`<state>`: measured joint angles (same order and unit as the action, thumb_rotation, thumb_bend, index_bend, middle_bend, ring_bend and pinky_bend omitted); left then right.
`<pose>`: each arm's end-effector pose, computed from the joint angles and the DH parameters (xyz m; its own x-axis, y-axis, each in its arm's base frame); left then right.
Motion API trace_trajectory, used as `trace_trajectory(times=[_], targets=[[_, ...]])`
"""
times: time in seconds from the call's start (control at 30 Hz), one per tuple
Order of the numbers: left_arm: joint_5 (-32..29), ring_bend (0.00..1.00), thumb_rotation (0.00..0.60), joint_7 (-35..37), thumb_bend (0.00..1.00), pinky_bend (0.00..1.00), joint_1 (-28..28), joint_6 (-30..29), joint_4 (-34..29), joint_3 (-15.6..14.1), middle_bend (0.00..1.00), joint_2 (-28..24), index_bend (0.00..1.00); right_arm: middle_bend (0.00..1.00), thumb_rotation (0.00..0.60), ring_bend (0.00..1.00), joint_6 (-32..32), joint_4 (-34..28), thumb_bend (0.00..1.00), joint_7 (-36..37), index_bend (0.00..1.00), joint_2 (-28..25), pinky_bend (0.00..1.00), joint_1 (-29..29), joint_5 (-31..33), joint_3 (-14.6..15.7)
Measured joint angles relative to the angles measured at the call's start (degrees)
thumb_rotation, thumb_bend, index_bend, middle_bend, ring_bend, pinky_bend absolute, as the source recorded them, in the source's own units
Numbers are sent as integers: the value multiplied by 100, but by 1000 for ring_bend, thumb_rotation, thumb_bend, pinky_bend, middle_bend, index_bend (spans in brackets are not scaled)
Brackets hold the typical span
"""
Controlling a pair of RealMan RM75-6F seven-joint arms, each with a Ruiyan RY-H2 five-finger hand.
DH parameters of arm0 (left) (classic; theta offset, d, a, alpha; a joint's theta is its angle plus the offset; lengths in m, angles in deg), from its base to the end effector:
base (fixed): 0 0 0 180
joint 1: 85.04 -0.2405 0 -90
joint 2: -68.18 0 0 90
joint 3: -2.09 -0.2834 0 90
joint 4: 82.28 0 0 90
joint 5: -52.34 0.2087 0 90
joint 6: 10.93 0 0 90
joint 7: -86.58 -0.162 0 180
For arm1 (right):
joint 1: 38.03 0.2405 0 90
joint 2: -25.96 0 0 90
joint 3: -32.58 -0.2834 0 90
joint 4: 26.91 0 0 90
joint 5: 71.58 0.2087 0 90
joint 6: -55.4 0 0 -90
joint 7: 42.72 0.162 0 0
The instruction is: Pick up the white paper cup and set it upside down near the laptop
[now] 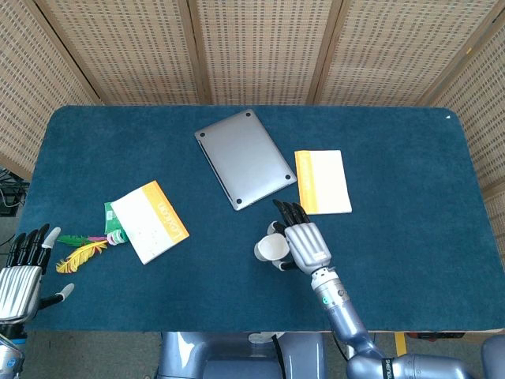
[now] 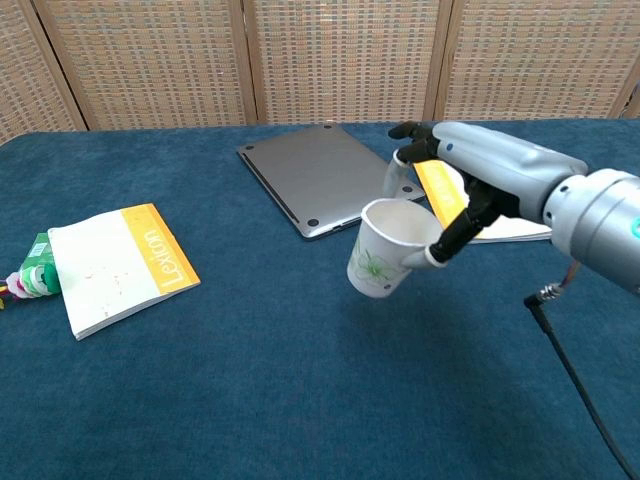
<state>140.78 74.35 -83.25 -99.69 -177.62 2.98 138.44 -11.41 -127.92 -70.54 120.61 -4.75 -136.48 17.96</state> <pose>-0.3176 0.1752 0.1342 0.4478 -0.0025 0.8941 0.8941 -0.0040 -0.4478 -0.1181 -0.3180 -0.0190 0.1857 -0.2155 0.9587 -0.9460 -0.3029 0.1151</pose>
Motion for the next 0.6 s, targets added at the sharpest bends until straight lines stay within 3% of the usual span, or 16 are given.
trace_trajectory(times=[0.27, 0.6], targets=[[-3, 0, 600, -83, 152, 0, 19, 62, 19, -26, 0, 34, 0, 46, 600, 0, 180, 457, 290, 106, 432, 369, 10, 324, 583, -309], [-30, 0, 600, -23, 153, 0, 31, 72, 48, -6, 0, 41, 0, 44, 600, 0, 247, 1314, 290, 345, 432, 925, 5, 582, 854, -419]])
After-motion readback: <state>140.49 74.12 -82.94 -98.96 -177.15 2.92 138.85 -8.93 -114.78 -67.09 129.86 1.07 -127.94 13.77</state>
